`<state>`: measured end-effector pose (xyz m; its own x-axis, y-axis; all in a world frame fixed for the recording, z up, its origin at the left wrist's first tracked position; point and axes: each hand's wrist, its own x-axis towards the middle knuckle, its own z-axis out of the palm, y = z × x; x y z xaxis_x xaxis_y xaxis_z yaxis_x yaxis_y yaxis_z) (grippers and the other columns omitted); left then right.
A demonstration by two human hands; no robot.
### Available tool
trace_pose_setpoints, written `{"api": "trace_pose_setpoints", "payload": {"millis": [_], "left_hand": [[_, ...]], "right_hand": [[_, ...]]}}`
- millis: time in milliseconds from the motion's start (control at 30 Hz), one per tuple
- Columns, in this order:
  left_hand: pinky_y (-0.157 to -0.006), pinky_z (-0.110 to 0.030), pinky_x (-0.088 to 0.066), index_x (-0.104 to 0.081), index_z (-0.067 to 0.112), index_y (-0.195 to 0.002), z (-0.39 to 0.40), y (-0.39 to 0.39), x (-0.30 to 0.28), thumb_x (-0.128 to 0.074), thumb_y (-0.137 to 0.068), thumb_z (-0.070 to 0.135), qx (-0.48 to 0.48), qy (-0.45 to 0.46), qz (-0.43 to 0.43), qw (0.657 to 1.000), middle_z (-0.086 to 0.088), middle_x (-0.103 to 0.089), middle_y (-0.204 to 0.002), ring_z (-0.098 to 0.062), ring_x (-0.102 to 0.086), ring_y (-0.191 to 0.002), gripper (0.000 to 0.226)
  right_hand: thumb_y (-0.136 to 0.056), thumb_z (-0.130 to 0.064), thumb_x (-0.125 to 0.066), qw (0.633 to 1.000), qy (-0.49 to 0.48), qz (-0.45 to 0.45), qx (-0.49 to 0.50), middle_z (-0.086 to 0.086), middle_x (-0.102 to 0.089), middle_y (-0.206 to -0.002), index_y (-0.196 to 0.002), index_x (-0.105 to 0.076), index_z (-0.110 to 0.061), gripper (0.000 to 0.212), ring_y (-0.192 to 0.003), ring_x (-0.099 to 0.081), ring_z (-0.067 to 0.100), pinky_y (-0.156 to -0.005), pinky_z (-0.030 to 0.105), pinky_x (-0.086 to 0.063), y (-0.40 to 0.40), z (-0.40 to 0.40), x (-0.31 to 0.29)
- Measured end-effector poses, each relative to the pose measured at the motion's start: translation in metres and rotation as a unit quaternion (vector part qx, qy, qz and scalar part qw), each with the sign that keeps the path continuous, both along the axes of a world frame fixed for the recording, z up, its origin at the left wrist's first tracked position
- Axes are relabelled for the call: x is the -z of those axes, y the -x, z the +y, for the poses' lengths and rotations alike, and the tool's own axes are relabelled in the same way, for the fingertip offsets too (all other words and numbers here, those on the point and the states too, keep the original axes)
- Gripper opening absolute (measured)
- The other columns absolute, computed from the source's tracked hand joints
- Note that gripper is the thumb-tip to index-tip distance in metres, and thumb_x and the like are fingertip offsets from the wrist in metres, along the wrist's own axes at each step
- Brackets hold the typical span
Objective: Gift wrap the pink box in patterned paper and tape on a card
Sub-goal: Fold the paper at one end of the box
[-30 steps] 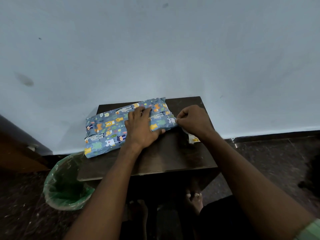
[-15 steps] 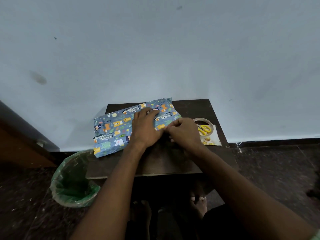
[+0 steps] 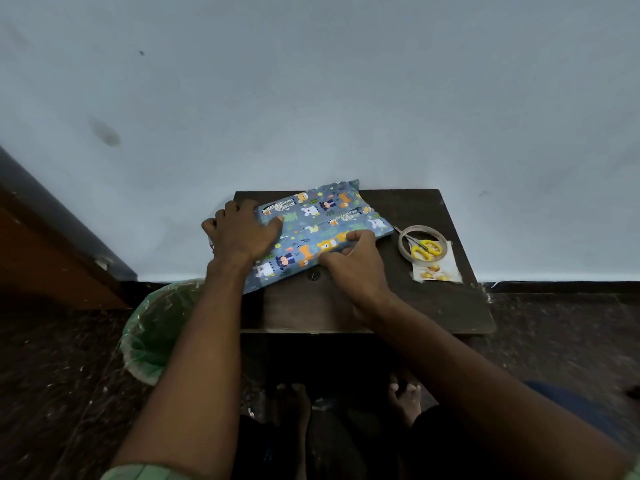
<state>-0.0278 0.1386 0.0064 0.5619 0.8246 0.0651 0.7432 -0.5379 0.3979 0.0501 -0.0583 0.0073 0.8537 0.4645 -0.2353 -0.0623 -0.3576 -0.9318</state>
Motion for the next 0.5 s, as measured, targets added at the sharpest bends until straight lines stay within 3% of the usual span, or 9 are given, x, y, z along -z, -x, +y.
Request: {"api": "trace_pose_setpoints", "payload": {"millis": [133, 233, 367, 500], "left_hand": [[-0.107, -0.044, -0.03, -0.068, 0.028, -0.123, -0.009, 0.008, -0.007, -0.063, -0.093, 0.061, -0.005, 0.003, 0.01, 1.0, -0.002, -0.066, -0.127, -0.029, -0.062, -0.121, 0.045], [-0.094, -0.035, -0.045, -0.072, 0.025, -0.104, -0.021, 0.022, -0.005, -0.066, -0.094, 0.05, -0.009, 0.053, -0.033, 0.998, 0.0, -0.073, -0.109, -0.028, -0.067, -0.109, 0.027], [-0.072, -0.033, -0.044, -0.071, 0.013, -0.094, -0.046, 0.048, -0.005, -0.066, -0.096, 0.047, 0.0, 0.135, -0.061, 0.989, -0.003, -0.073, -0.092, -0.025, -0.069, -0.09, 0.035], [-0.073, -0.036, -0.049, -0.067, 0.016, -0.1, -0.069, 0.071, -0.006, -0.067, -0.095, 0.048, 0.013, 0.211, -0.103, 0.972, -0.004, -0.072, -0.097, -0.026, -0.069, -0.087, 0.032]], "right_hand": [[-0.077, -0.023, -0.082, 0.999, 0.0, -0.043, -0.008, 0.006, -0.046, -0.139, -0.141, -0.047, -0.017, 0.073, -0.119, -0.056, 0.021, -0.107, 0.042, -0.049, 0.002, 0.002, -0.001], [-0.083, -0.013, -0.077, 0.999, -0.024, -0.038, 0.008, 0.0, -0.056, -0.132, -0.146, -0.048, -0.013, 0.069, -0.113, -0.059, 0.016, -0.105, 0.039, -0.05, 0.0, -0.006, -0.003], [-0.083, -0.014, -0.077, 0.998, -0.027, -0.015, 0.055, -0.004, -0.066, -0.104, -0.119, -0.059, -0.018, 0.04, -0.095, -0.067, 0.017, -0.092, 0.046, -0.058, 0.006, -0.027, -0.002], [-0.089, -0.012, -0.075, 0.998, -0.044, -0.044, 0.002, 0.0, -0.07, -0.102, -0.106, -0.07, -0.018, 0.019, -0.077, -0.062, 0.012, -0.069, 0.03, -0.051, 0.023, -0.054, 0.001]]}}
